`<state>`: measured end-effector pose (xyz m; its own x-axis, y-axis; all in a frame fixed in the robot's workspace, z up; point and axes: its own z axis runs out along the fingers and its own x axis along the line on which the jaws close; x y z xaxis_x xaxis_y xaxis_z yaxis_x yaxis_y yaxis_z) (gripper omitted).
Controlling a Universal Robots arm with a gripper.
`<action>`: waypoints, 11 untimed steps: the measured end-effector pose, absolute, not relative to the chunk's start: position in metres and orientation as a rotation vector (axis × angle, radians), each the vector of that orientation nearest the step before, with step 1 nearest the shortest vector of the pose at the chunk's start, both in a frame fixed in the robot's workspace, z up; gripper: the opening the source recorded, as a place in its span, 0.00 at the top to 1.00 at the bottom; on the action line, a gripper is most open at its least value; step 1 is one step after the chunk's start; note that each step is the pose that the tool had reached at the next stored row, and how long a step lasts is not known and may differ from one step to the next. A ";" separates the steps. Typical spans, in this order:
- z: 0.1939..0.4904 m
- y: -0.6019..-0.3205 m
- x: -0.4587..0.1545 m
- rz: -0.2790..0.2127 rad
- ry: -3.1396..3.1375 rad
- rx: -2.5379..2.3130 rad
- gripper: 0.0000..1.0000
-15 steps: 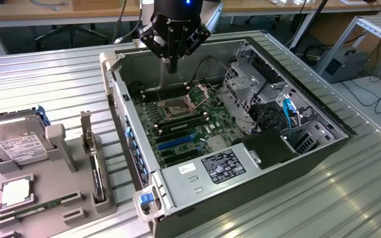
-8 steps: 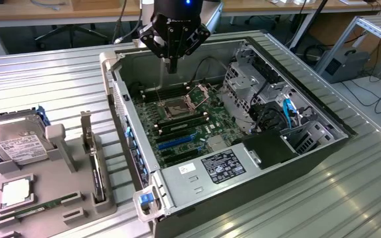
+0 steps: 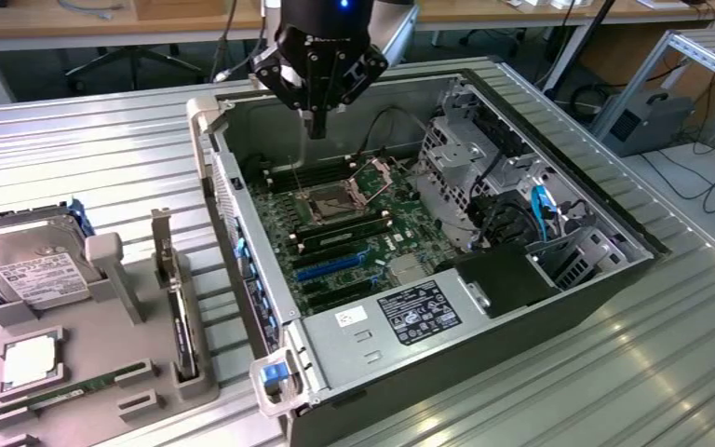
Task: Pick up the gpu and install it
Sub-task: 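Reach for the gpu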
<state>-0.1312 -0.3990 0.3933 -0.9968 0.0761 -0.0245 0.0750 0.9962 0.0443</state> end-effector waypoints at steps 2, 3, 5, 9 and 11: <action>0.393 -0.399 -0.136 0.068 3.112 0.118 0.89; 0.393 -0.399 -0.137 0.068 3.112 0.118 0.89; 0.393 -0.399 -0.142 0.068 3.112 0.118 0.89; 0.393 -0.399 -0.152 0.068 3.112 0.118 0.89; 0.393 -0.399 -0.156 0.068 3.113 0.118 0.89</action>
<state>-0.1562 -0.3989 0.3933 -0.9968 0.0762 -0.0244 0.0751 0.9962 0.0443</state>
